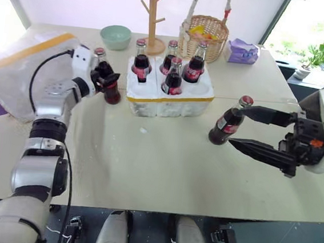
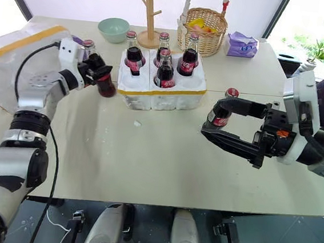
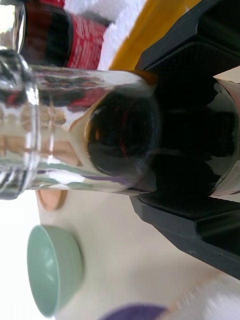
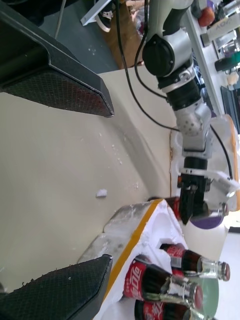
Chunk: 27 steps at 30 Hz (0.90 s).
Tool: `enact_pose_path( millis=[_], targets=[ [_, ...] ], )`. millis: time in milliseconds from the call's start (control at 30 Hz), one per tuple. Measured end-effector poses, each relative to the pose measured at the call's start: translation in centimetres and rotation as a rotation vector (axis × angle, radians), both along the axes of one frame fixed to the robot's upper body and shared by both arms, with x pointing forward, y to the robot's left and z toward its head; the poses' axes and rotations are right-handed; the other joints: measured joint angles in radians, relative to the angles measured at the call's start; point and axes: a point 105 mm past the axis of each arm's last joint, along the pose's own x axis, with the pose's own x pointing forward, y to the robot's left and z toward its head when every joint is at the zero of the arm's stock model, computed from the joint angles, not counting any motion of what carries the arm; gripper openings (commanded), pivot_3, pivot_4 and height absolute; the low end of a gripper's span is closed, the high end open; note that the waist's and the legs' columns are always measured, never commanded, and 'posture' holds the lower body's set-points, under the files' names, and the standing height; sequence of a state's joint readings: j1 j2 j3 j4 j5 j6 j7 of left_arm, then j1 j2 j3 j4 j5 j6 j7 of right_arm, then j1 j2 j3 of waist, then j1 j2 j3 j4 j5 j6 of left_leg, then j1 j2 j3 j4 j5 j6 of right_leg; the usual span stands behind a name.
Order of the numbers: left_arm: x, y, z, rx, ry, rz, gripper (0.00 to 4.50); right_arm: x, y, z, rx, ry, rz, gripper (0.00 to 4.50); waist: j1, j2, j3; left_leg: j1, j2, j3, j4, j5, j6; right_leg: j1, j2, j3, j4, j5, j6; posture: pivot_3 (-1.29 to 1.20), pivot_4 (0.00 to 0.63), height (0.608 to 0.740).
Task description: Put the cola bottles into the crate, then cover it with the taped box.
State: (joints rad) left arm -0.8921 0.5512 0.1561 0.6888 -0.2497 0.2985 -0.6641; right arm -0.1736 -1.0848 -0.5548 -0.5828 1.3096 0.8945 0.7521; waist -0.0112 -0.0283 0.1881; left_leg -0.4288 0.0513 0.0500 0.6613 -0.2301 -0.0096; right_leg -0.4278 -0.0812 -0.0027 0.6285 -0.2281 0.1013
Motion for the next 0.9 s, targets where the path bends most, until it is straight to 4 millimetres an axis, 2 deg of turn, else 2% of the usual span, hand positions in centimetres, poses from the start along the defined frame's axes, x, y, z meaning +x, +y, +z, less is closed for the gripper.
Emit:
enact_pose_path(
  millis=[100,233,367,467,600,667,900],
  targets=[
    [-1.5,-0.2,3.4,-0.045,-0.028,-0.088,2.44,0.0,0.0,0.0,-0.001,-0.006,0.003,4.50,0.003,-0.003,0.002,-0.004,0.000,-0.001,0.000,0.000,0.000,-0.002,0.000,-0.001,0.000,0.000,0.000,0.00,0.150,0.740],
    [-3.4,-3.4,9.0,-0.066,-0.140,-0.273,2.44,0.0,-0.1,-0.1,-0.002,-0.007,-0.001,4.50,0.027,-0.003,0.002,-0.006,-0.001,-0.001,0.002,0.000,0.000,-0.002,-0.001,-0.001,-0.002,0.000,0.000,0.00,0.150,0.740],
    [-3.7,-6.4,12.1,-0.092,-0.208,-0.366,2.44,0.2,-0.1,-0.1,0.001,-0.020,-0.013,4.50,0.029,-0.003,0.002,-0.006,-0.002,-0.001,0.003,0.000,0.000,-0.001,-0.001,-0.001,-0.002,0.000,0.000,0.00,0.150,0.740],
    [-3.5,-9.0,12.0,-0.077,-0.203,-0.443,2.44,0.2,0.0,-0.1,0.011,-0.030,-0.018,4.50,0.025,-0.003,0.002,-0.006,-0.002,-0.002,0.003,0.000,0.000,-0.001,-0.001,-0.001,-0.002,0.000,0.000,0.00,0.150,0.740],
    [-2.0,-10.9,8.9,-0.062,-0.118,-0.464,2.44,0.1,0.0,-0.5,0.012,-0.020,-0.034,4.50,0.018,-0.003,0.002,-0.006,-0.001,-0.002,0.003,0.000,0.000,-0.002,0.000,-0.001,-0.002,0.000,0.000,0.00,0.150,0.740],
    [-1.4,-11.2,7.8,-0.049,-0.095,-0.459,2.44,0.2,-0.1,-0.7,0.013,-0.015,-0.048,4.50,0.017,-0.003,0.002,-0.006,-0.001,-0.002,0.003,0.000,0.000,-0.002,0.000,-0.001,-0.001,0.000,0.001,0.00,0.150,0.740],
    [-1.3,-11.5,8.0,0.010,-0.117,-0.470,2.44,0.1,-0.3,-0.7,0.014,-0.021,-0.083,4.50,0.024,-0.003,0.002,-0.006,-0.001,-0.002,0.003,0.000,0.000,-0.002,0.000,-0.001,-0.002,0.000,0.000,0.00,0.150,0.740]
  ],
)
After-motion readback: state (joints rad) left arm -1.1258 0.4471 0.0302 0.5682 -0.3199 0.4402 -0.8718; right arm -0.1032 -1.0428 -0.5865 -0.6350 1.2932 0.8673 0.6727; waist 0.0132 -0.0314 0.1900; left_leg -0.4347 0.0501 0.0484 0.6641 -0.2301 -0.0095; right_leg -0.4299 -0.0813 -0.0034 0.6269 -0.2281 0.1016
